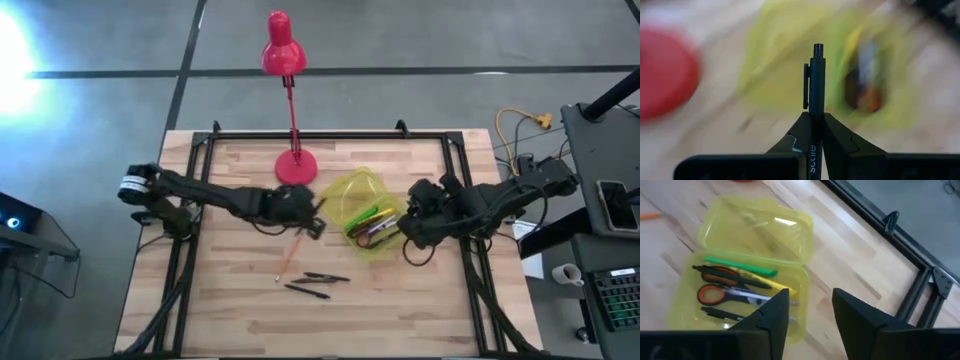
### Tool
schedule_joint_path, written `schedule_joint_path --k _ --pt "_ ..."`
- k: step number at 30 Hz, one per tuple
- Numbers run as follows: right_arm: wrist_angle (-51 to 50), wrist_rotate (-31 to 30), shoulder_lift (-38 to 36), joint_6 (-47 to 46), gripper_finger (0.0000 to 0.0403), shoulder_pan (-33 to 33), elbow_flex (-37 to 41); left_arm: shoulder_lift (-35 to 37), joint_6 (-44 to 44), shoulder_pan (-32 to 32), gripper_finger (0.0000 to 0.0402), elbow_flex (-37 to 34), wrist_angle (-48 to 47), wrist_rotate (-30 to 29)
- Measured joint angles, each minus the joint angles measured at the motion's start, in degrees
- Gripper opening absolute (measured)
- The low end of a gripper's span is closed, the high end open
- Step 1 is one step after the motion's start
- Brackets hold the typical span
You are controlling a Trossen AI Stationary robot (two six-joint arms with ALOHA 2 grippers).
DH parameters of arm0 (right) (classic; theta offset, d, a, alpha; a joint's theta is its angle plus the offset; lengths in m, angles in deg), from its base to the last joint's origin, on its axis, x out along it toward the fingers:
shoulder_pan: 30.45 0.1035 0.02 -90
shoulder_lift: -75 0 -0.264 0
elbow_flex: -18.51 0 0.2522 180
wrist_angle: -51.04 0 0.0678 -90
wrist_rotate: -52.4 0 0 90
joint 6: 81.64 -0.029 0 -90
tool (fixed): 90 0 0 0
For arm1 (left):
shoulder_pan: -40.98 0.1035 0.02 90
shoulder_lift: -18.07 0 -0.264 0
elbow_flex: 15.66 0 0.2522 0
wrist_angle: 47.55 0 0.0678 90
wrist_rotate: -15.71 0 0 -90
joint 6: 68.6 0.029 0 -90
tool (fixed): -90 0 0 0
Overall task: Pick & place school supplies into a supply box
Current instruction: Put the black pen into the yellow supply box
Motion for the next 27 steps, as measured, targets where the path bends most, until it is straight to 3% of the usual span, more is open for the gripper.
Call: schedule_joint_path --k 4,13,17,21,27 --pt "-2.5 0.0 -1.6 -2.1 0.0137 1.4 -2.3 -8.3 10.6 1.6 0.0008 11.0 -0.2 1.2" --pt "-6.4 2.3 -8.6 -17.2 0.0136 9.0 -1.9 -31.5 25.0 6.1 0.0009 38.6 -3.9 13.9" --pt "-6.3 2.3 -9.4 -20.7 0.0136 12.2 -1.7 -41.6 27.4 6.7 0.0010 52.9 -10.6 14.8" --pt "-6.3 2.4 -9.1 -22.1 0.0136 13.7 -1.7 -50.2 24.5 7.3 0.0013 66.1 -20.3 15.9" --pt "-6.3 3.1 -7.3 -21.4 0.0136 14.0 -1.5 -47.5 20.5 7.3 0.0055 54.9 -16.3 15.5"
